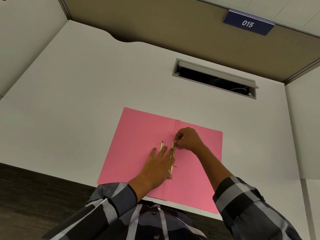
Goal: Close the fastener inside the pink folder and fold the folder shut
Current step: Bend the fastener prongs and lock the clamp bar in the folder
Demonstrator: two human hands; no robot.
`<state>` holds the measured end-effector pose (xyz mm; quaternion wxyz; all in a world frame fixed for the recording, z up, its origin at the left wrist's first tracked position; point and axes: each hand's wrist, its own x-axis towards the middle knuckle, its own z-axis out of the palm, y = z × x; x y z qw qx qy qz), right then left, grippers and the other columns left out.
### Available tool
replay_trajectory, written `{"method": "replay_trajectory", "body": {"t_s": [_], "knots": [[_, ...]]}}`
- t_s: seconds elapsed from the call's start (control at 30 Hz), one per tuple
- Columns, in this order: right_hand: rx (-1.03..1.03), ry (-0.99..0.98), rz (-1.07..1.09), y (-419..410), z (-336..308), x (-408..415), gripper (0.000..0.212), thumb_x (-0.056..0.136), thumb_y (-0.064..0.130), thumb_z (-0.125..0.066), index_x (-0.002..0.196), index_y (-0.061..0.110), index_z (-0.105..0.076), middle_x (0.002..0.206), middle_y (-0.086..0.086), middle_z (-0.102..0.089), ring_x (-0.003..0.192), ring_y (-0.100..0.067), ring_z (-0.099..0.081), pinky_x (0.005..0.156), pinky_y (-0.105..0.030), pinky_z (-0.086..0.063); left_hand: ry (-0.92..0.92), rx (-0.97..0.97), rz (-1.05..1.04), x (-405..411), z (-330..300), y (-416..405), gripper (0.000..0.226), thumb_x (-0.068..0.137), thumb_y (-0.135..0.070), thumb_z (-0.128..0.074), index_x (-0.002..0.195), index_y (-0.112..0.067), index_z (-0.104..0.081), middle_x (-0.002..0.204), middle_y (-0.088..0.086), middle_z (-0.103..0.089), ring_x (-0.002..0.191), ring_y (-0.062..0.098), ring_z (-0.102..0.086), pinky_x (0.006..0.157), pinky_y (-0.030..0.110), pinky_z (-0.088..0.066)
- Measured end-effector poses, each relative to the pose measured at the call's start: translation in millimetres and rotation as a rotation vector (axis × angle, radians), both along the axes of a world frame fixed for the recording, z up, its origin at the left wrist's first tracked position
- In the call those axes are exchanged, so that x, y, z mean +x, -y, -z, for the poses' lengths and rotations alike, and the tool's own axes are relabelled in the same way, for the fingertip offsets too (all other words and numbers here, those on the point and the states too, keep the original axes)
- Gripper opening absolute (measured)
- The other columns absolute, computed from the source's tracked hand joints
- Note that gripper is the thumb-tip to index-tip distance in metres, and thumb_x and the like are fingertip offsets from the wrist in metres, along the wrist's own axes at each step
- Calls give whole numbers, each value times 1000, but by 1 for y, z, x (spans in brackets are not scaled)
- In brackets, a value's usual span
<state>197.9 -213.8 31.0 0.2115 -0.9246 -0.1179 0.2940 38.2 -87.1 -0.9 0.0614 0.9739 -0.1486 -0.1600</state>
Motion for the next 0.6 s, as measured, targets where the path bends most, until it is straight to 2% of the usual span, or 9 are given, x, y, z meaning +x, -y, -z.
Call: {"method": "replay_trajectory", "body": {"t_s": [0.13,0.27,0.5,0.6], "knots": [[80,-88,37,3,-2,-1,11,83,-3,-79,94,-3,-78,94,-20,-78,88,-36,-78,85,-51,-66,-3,-2,0,0,0,0,80,91,-59,-69,155,-17,-43,173,12,-24,158,39,-21,122,67,-23],[60,-110,22,2,-3,-2,12,83,-1,-81,94,-3,-79,94,-19,-79,87,-34,-79,86,-50,-66,-17,-4,-1,0,2,0,80,92,-59,-67,155,-18,-42,174,11,-22,159,38,-18,123,66,-22],[51,-83,168,7,2,-5,9,86,3,-83,91,-1,-78,83,-19,-80,75,-33,-81,78,-49,-68,-7,12,10,0,1,0,81,92,-60,-66,156,-17,-41,174,11,-19,159,39,-18,122,67,-23],[33,-73,167,5,3,-6,8,86,5,-83,91,0,-78,81,-17,-80,72,-31,-81,77,-47,-69,-10,9,6,0,0,0,80,92,-59,-66,156,-17,-41,174,11,-20,160,38,-18,123,66,-23]]}}
